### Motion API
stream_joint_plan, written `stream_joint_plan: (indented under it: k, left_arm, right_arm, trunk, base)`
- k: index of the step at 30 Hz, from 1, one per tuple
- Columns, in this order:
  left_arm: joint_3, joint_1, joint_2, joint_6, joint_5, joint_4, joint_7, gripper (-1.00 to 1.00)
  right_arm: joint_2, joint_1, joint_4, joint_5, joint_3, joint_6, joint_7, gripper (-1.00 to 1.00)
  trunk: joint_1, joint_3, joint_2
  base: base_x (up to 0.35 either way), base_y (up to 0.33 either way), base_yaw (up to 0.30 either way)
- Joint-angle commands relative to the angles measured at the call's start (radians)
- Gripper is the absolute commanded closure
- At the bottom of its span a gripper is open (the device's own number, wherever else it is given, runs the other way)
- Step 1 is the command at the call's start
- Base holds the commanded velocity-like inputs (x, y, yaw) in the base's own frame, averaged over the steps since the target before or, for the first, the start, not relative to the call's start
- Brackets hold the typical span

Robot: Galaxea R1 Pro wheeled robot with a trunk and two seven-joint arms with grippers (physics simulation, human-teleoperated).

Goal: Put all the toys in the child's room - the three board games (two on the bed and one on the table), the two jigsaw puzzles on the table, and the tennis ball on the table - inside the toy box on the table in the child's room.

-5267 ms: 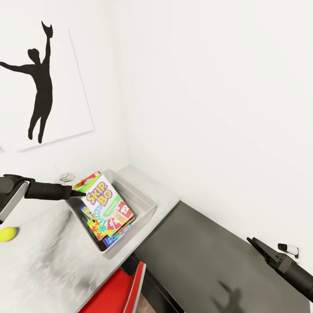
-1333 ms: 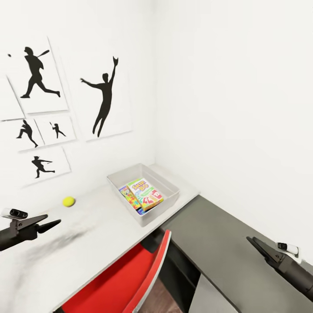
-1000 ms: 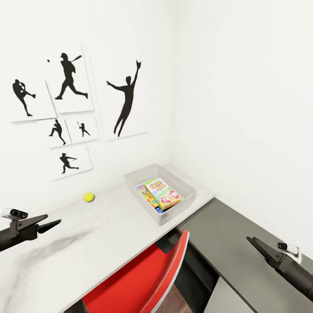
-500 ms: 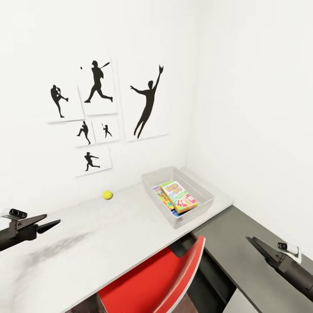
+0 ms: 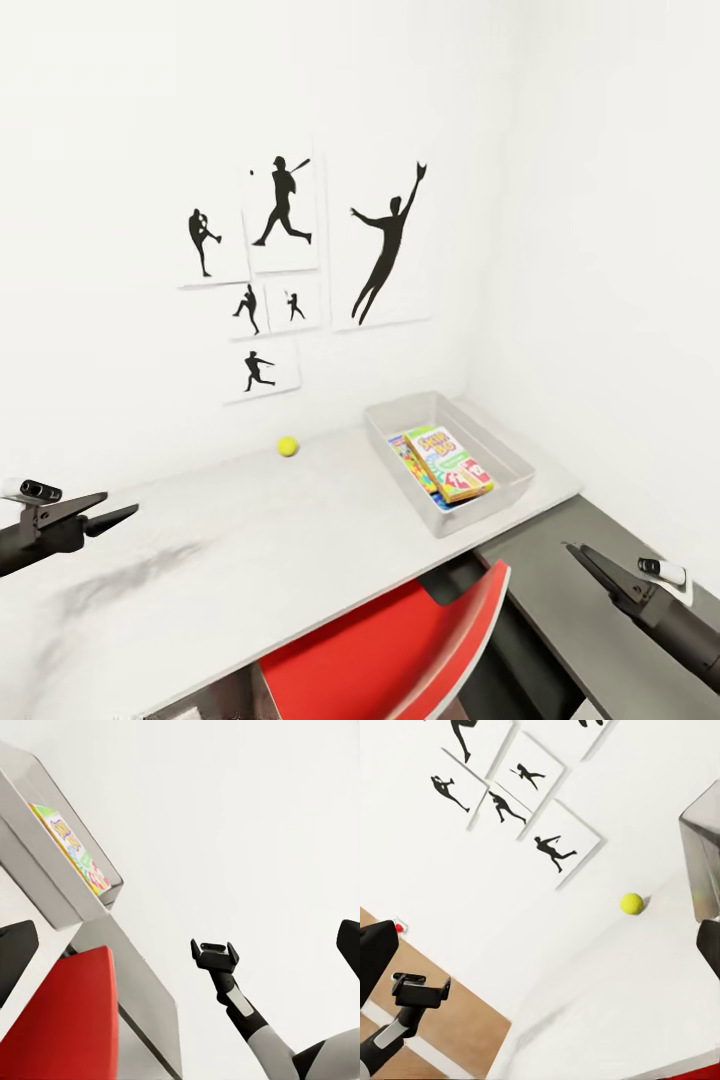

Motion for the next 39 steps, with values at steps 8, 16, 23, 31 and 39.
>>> stream_joint_plan:
  k: [8,16,23,31,39]
  left_arm:
    - [0.0,-0.001,0.0,0.012,-0.001,0.0,-0.003,-1.0]
    - [0.0,-0.001,0.0,0.012,-0.001,0.0,-0.003,-1.0]
    - [-0.001,-0.001,-0.001,0.012,-0.001,0.0,-0.003,-1.0]
    - [-0.001,-0.001,-0.004,0.017,-0.001,0.0,-0.003,-1.0]
    - [-0.002,-0.001,-0.007,0.021,-0.001,0.0,-0.003,-1.0]
  right_arm:
    - [0.0,0.0,0.0,-0.003,0.0,0.009,0.0,-1.0]
    - [0.0,0.0,0.0,-0.002,-0.002,0.009,-0.001,-1.0]
    - [0.0,0.0,0.0,-0.002,-0.002,0.009,-0.002,-1.0]
    - [0.0,0.0,0.0,-0.002,-0.001,0.01,-0.002,-1.0]
    - [0.0,0.0,0.0,-0.002,-0.001,0.01,-0.003,-1.0]
  trunk:
    - [-0.03,0.026,0.055]
    - [-0.061,0.052,0.111]
    - [-0.088,0.074,0.16]
    - [-0.119,0.099,0.216]
    - [-0.149,0.124,0.272]
  base:
    - [0.0,0.0,0.197]
    - [0.0,0.0,0.098]
    - [0.0,0.0,0.257]
    - [0.0,0.0,0.28]
    - [0.0,0.0,0.282]
